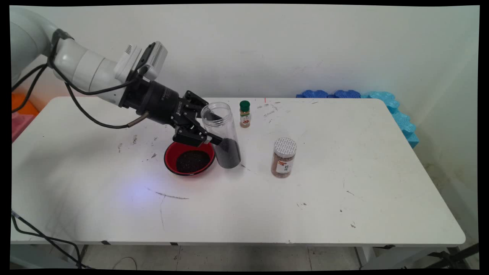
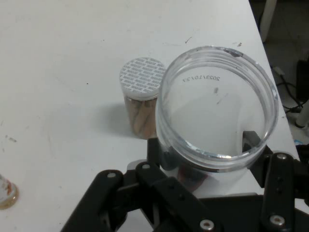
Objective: Place the picked object on the table
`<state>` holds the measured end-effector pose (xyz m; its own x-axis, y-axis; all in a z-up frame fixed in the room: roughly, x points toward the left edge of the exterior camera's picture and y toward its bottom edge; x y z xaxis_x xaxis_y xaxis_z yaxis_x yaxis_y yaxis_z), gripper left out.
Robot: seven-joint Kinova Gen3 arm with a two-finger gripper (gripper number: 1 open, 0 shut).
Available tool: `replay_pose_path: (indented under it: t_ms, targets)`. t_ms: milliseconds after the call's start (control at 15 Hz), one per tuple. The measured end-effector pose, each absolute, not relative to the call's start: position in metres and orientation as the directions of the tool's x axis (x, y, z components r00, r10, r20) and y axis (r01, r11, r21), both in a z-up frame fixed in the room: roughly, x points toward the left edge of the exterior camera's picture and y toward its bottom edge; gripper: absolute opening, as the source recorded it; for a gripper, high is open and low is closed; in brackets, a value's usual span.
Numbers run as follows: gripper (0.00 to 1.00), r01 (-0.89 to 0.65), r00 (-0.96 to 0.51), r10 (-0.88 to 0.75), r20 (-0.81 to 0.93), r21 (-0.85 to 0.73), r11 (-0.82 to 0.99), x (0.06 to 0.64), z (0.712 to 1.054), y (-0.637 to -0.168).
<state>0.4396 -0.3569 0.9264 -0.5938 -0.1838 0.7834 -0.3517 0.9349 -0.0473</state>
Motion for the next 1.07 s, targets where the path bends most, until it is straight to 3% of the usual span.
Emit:
replay_pose_path:
  t_ms: [1067]
  targets:
    - [0.0, -0.411, -0.575, -0.264, 0.775, 0.006, 0.912, 0.413, 0.912, -0.366]
